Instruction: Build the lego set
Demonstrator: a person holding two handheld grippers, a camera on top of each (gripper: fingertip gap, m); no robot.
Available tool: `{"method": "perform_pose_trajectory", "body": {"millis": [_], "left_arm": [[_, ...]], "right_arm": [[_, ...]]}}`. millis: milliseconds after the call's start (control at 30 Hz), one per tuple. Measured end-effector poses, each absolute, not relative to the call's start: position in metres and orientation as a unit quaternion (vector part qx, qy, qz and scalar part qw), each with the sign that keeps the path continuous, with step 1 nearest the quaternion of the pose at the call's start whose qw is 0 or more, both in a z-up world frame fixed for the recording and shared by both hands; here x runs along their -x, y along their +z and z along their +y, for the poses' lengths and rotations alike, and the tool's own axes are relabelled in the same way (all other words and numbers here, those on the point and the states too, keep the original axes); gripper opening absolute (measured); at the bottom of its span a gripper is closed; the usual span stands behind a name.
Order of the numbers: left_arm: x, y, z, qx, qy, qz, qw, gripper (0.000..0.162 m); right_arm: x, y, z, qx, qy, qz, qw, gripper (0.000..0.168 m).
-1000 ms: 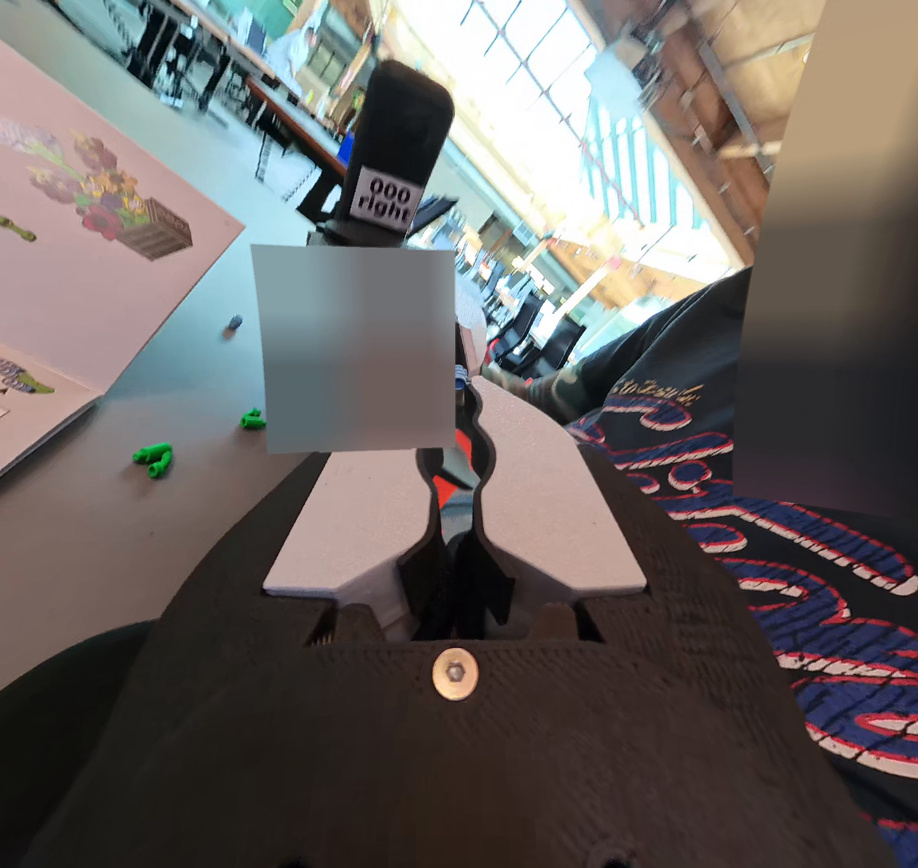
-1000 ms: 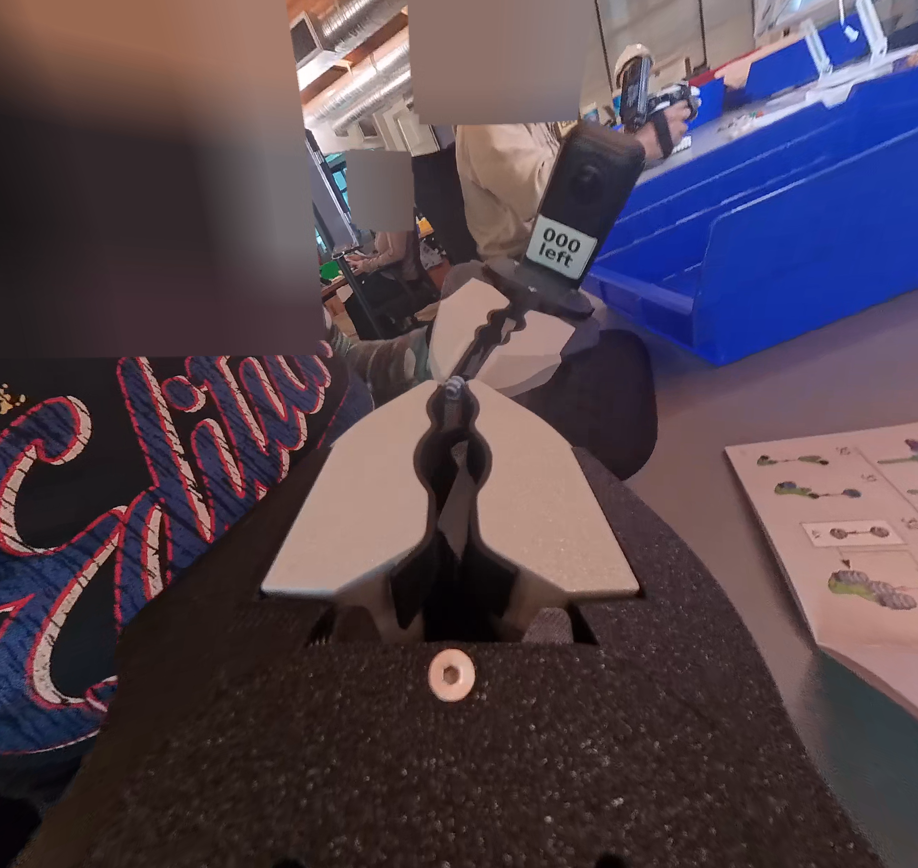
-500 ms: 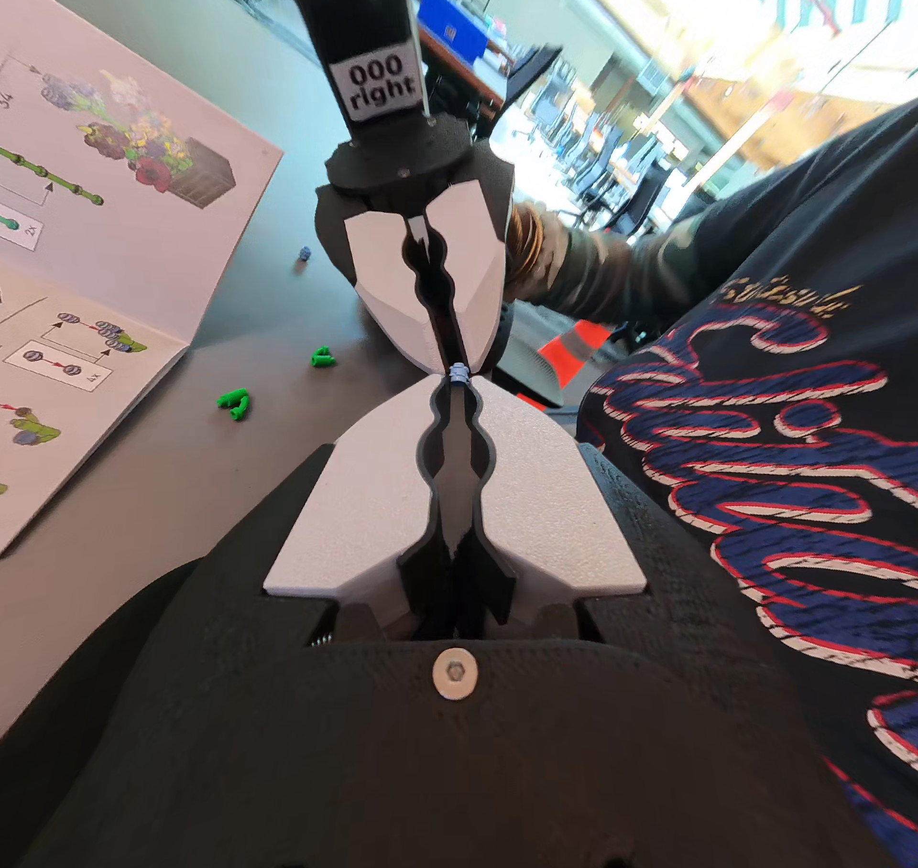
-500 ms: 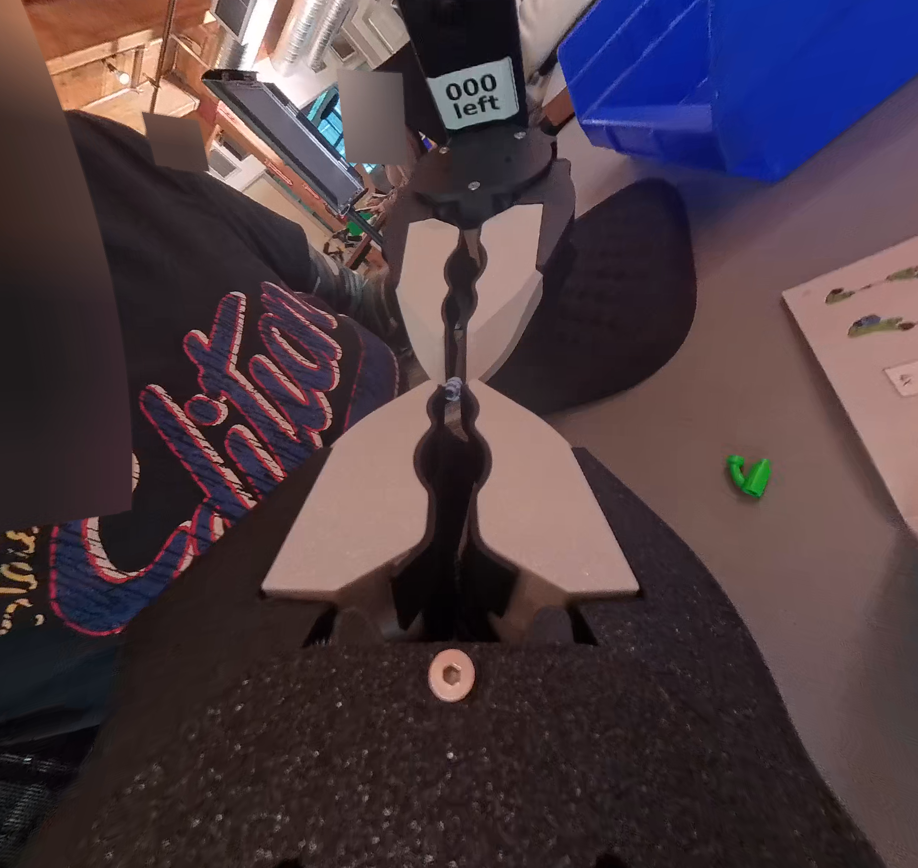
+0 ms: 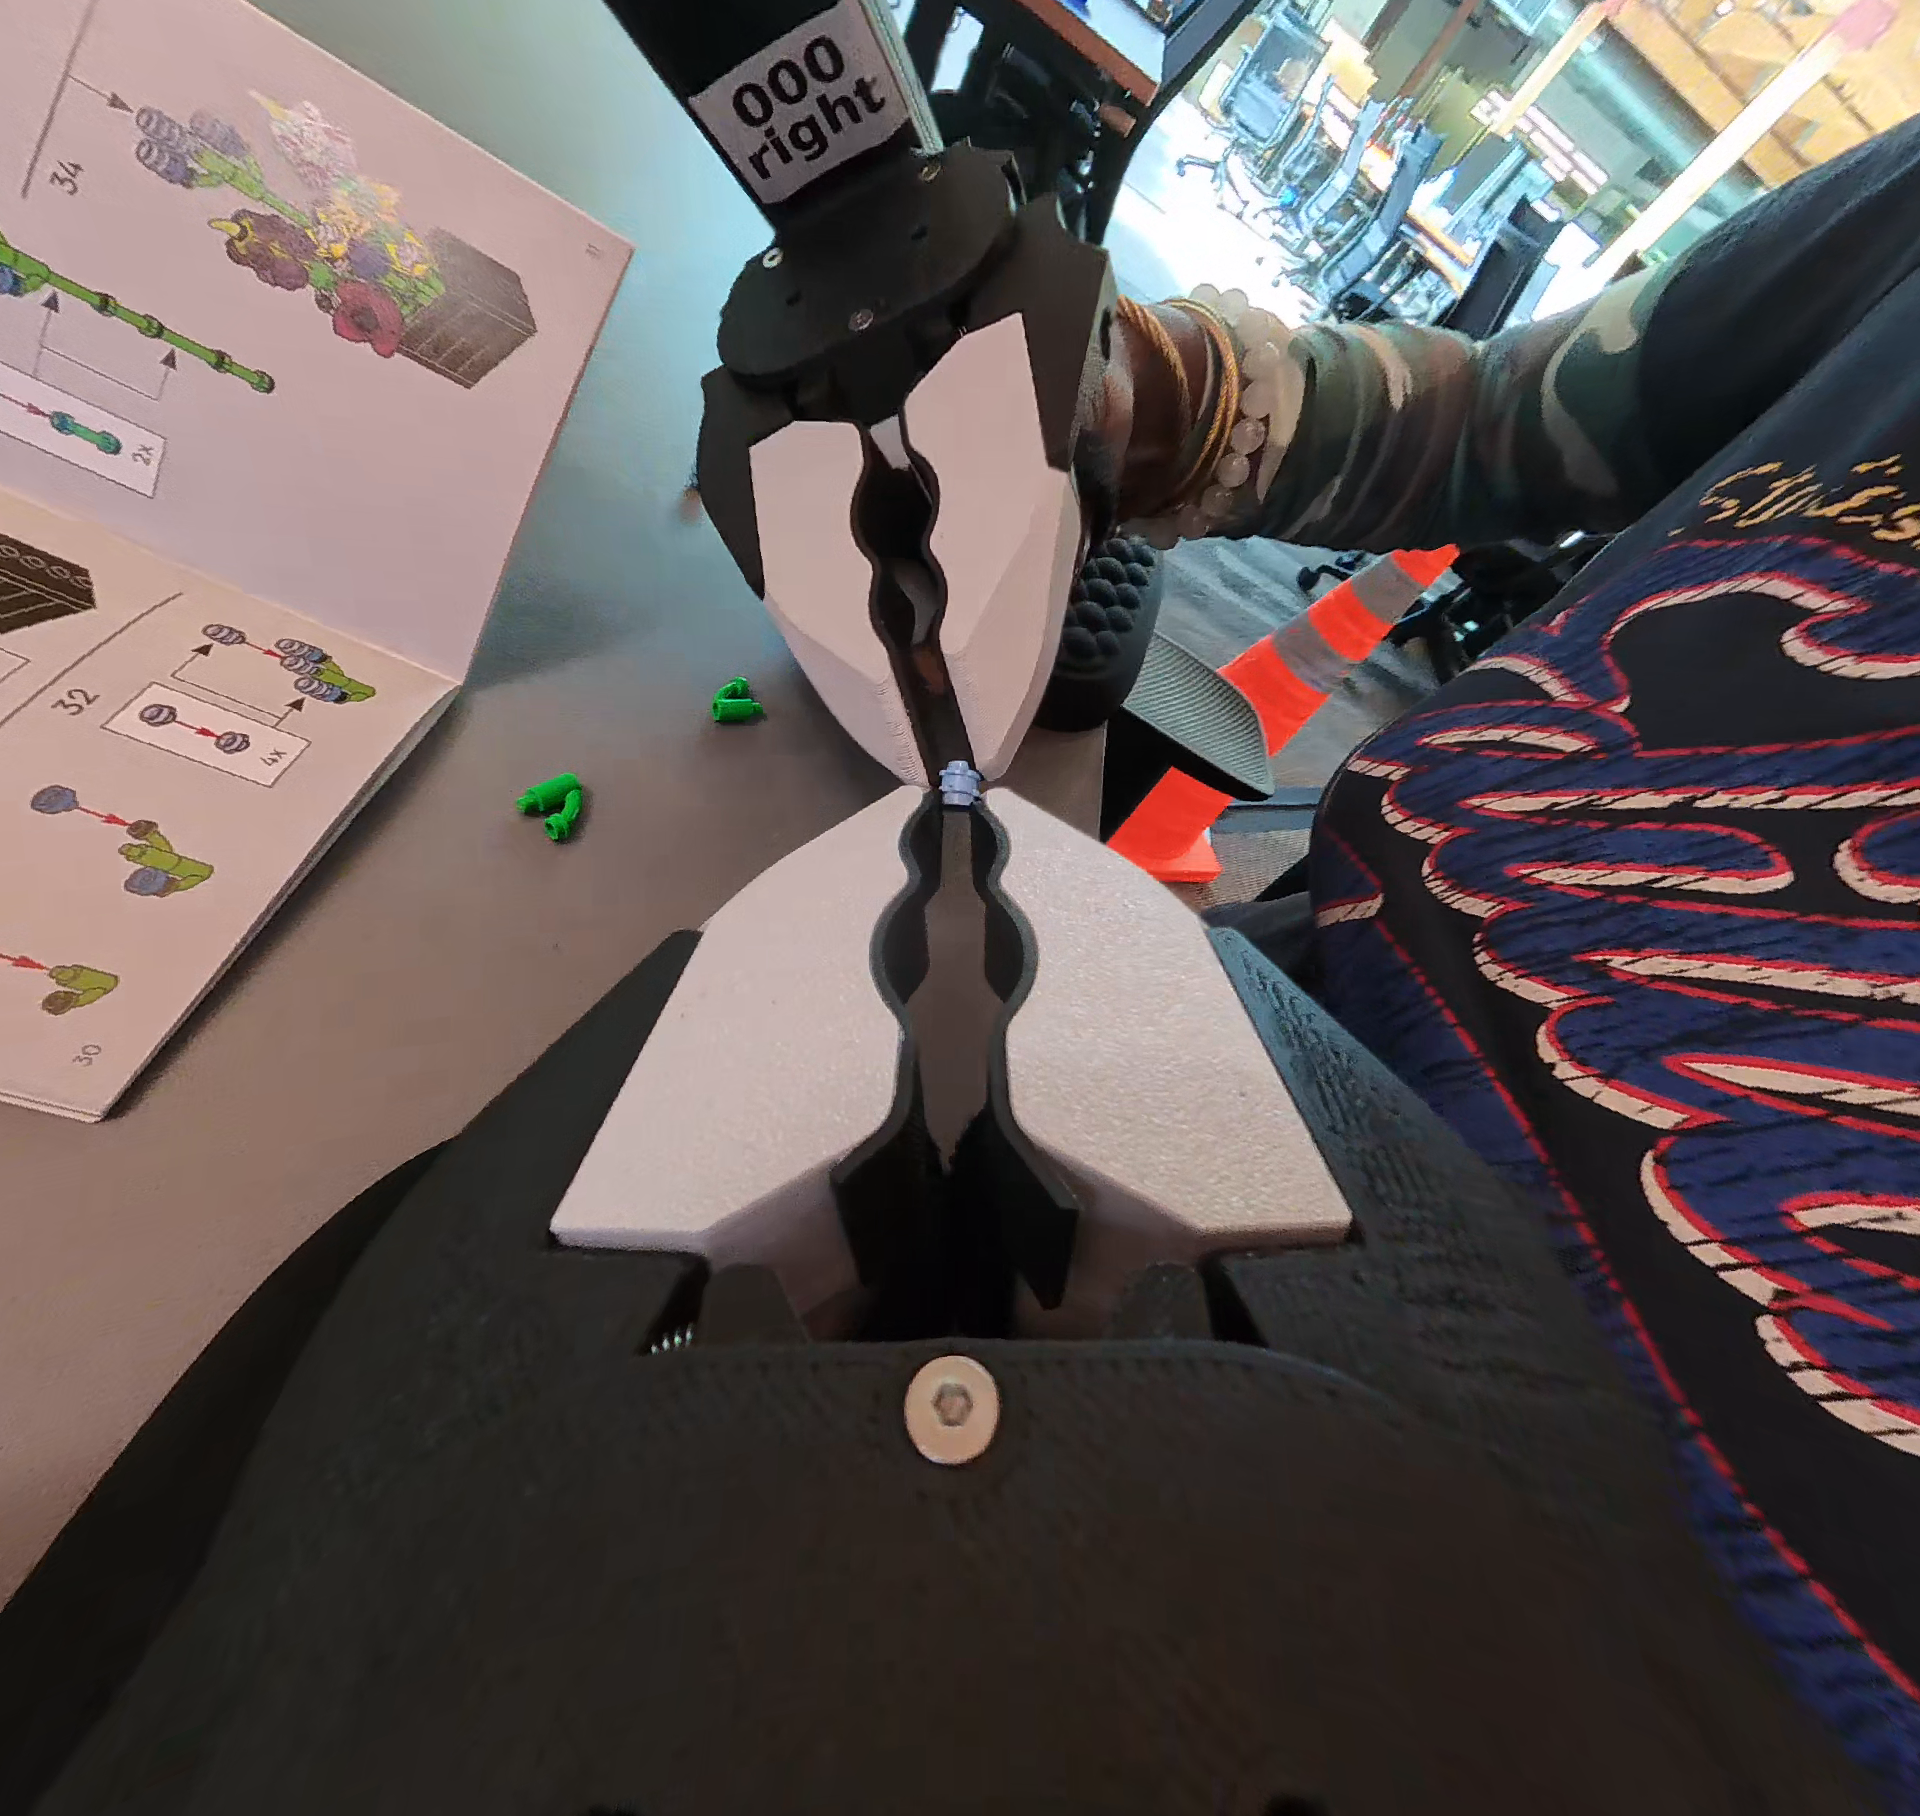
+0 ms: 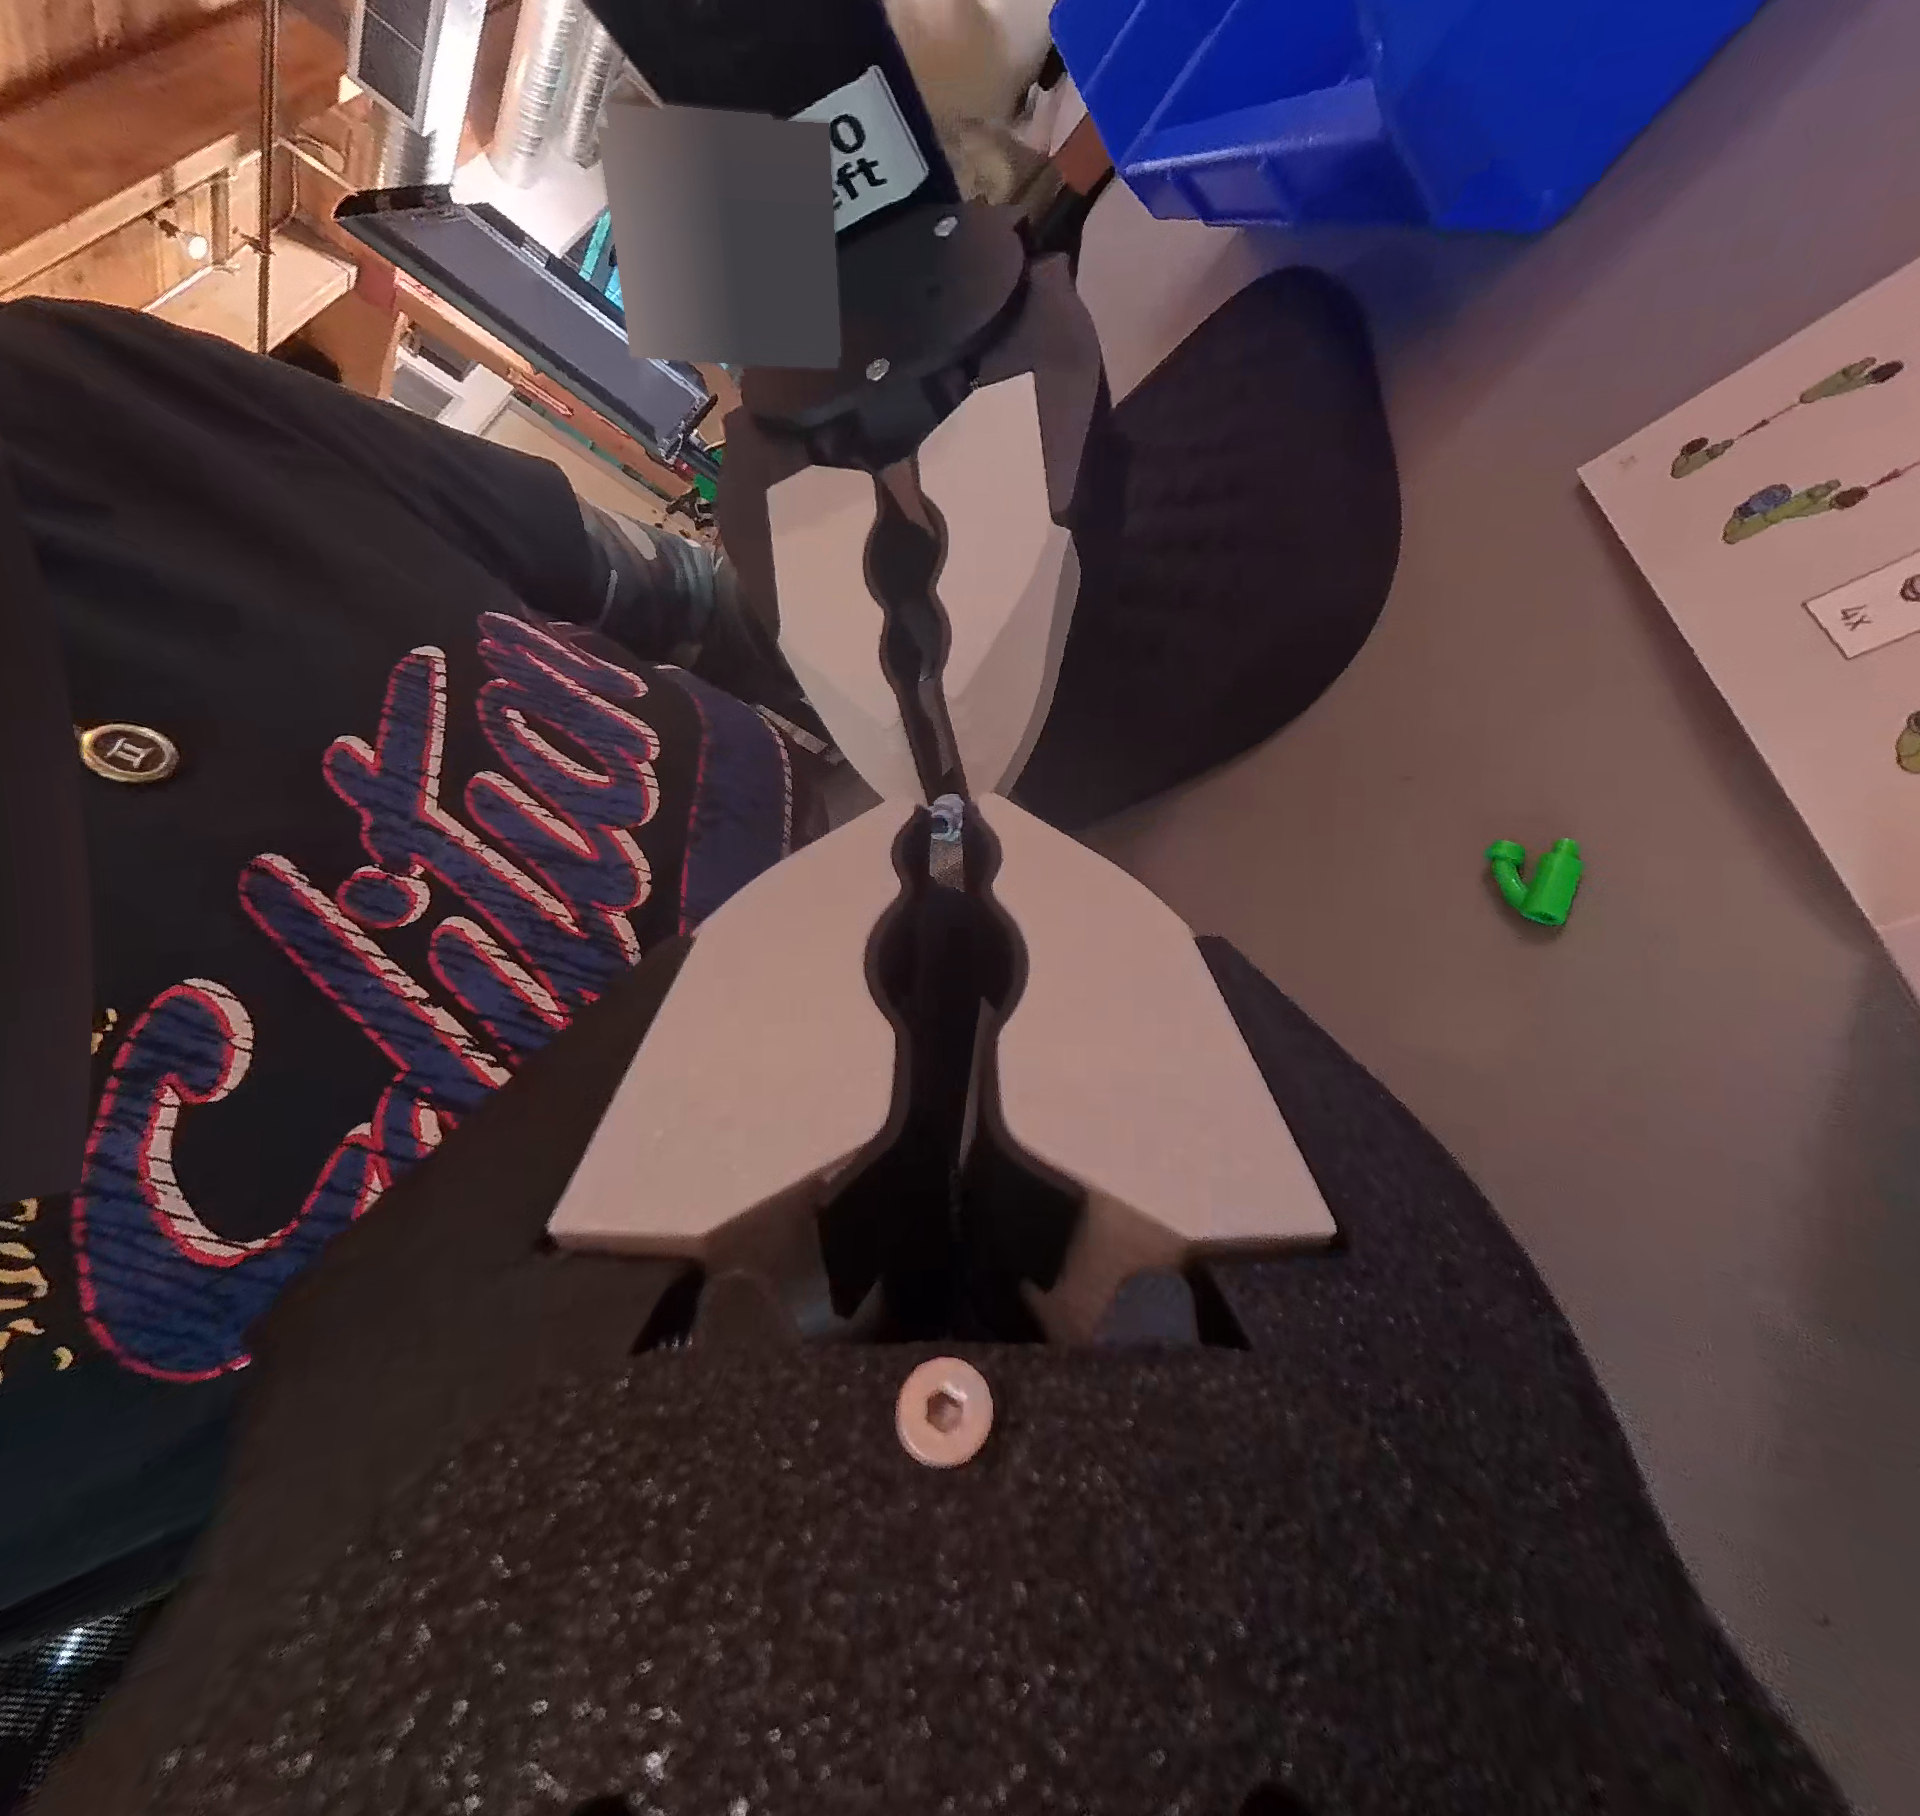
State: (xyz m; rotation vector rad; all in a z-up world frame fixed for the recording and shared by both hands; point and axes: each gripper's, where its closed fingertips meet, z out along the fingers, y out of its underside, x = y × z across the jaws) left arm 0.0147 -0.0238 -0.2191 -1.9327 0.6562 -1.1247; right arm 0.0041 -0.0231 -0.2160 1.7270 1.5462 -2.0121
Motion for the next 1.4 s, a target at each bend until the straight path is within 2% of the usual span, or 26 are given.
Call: {"method": "perform_pose_trajectory", "body": {"millis": [300, 400, 767, 1400], "left_arm": [[-0.012, -0.215, -0.022, 0.756, -0.441, 0.250, 0.415, 0.006], [-0.011, -0.214, -0.020, 0.756, -0.427, 0.250, 0.429, 0.006], [-0.007, -0.208, -0.019, 0.748, -0.389, 0.252, 0.474, 0.005], [-0.014, -0.217, -0.024, 0.755, -0.371, 0.289, 0.457, 0.005]], "right_arm": [[-0.001, -0.210, -0.021, -0.561, -0.663, 0.496, -0.002, 0.007], [0.000, -0.201, -0.016, -0.557, -0.674, 0.484, -0.040, 0.014], [-0.005, -0.205, -0.018, -0.586, -0.649, 0.471, -0.117, 0.005], [-0.006, -0.213, -0.024, -0.590, -0.638, 0.484, -0.101, 0.005]]}}
